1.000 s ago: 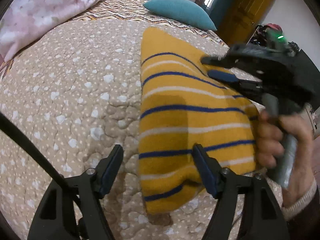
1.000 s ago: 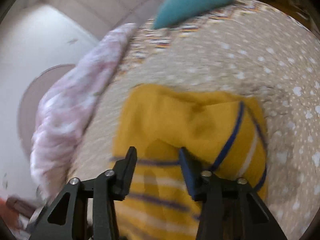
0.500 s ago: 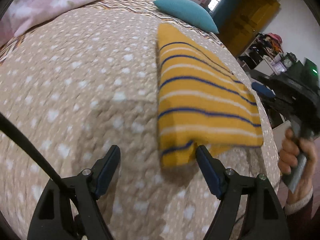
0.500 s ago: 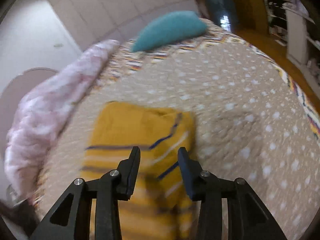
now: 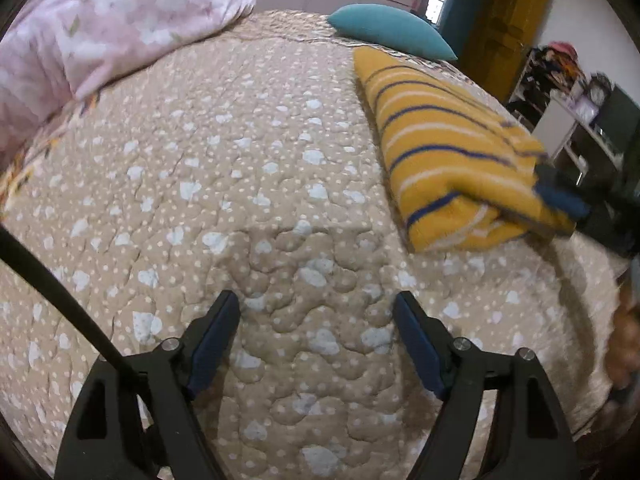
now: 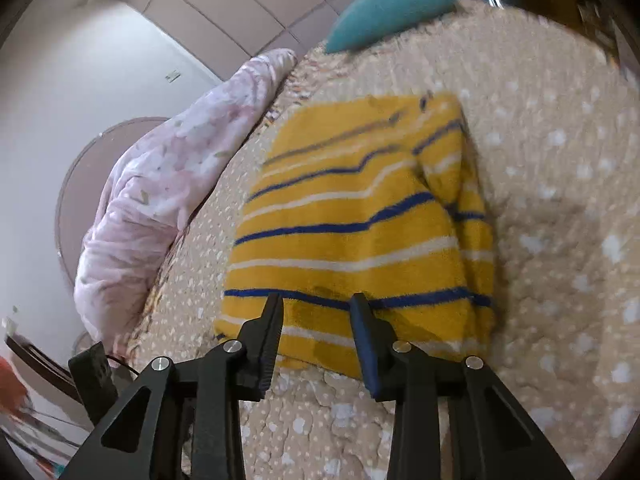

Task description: Fold small clothes

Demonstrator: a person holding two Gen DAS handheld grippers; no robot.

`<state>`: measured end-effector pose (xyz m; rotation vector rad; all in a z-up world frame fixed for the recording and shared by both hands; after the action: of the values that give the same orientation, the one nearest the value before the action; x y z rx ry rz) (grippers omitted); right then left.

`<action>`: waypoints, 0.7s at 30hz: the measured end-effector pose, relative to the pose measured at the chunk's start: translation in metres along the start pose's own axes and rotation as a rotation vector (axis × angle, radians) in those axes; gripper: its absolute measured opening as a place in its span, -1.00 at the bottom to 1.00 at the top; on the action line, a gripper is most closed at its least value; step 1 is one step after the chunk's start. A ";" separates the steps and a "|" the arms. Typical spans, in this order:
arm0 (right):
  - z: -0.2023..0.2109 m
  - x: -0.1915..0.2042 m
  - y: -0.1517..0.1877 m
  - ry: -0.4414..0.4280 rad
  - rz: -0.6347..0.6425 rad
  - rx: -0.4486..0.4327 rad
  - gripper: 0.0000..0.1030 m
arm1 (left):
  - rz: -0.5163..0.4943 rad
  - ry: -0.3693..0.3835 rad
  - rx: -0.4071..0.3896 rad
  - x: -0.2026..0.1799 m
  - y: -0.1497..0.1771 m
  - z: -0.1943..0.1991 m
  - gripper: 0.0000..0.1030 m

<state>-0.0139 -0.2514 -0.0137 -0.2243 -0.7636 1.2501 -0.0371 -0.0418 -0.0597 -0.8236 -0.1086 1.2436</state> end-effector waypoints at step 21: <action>-0.026 0.057 0.040 -0.146 0.055 0.241 -0.13 | -0.099 -0.010 -0.123 -0.009 0.011 -0.005 0.90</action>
<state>-0.0220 -0.1795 -0.0320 0.0437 -0.7275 1.4095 -0.0465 -0.0511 -0.0671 -0.9070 -0.2333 1.1561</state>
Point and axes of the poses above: each gripper's, at about its wrist camera, not at the fingertips, and z roughly against the way its jaws point, x to its left, y to its underside, the point moved 8 cm from there along -z, roughly the way its jaws point, and after that the axes turned 15 degrees about y, right-handed, at the moved point
